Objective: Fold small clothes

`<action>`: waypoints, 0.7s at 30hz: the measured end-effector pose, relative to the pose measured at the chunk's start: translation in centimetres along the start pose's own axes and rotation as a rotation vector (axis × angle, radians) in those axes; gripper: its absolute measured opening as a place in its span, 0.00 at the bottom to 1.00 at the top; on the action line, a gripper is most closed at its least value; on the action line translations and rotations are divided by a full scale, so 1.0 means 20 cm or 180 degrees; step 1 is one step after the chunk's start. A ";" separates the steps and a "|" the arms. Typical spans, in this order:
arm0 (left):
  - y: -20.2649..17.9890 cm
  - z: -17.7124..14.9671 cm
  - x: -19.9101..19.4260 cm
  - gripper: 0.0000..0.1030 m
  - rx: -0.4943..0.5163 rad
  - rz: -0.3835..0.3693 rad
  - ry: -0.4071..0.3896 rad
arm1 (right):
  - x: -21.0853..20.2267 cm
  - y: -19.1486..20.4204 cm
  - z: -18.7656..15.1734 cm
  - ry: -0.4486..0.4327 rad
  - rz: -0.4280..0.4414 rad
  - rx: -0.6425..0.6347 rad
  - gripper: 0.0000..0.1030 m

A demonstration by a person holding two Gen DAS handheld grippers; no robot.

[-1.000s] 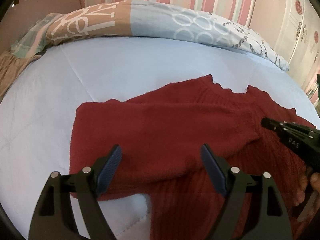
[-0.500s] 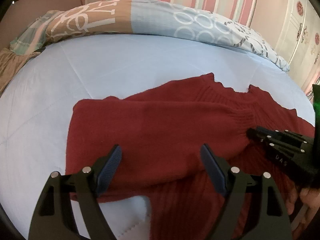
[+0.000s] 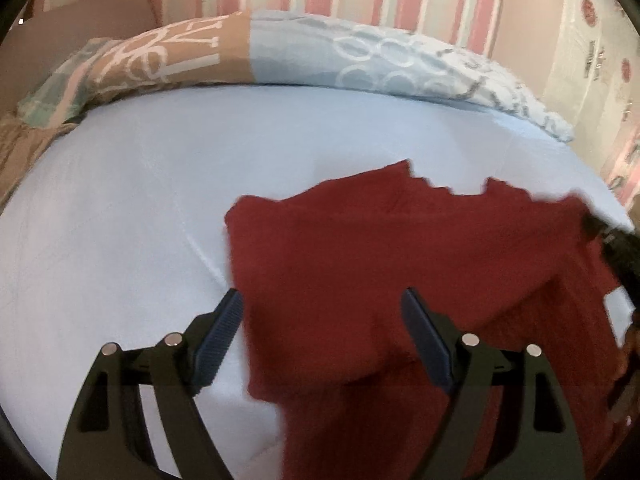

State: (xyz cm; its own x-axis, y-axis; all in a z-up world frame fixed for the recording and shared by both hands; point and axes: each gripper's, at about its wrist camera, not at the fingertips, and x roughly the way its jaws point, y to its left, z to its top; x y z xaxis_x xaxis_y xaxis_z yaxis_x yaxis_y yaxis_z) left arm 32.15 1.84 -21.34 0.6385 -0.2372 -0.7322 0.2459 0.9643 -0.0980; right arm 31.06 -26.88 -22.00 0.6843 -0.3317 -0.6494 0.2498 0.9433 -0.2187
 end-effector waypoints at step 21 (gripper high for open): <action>-0.15 0.09 0.19 0.79 0.0273 0.0199 0.0203 | -0.01 -0.16 -0.14 0.0394 0.0103 0.0410 0.46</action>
State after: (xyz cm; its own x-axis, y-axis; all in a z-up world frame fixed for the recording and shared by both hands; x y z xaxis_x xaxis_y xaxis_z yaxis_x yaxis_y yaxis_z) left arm 35.10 -2.20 -22.67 0.6075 -0.1665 -0.7767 0.2703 0.9627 0.0051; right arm 28.23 -29.75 -23.36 0.6058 -0.2897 -0.7410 0.3201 0.9414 -0.1064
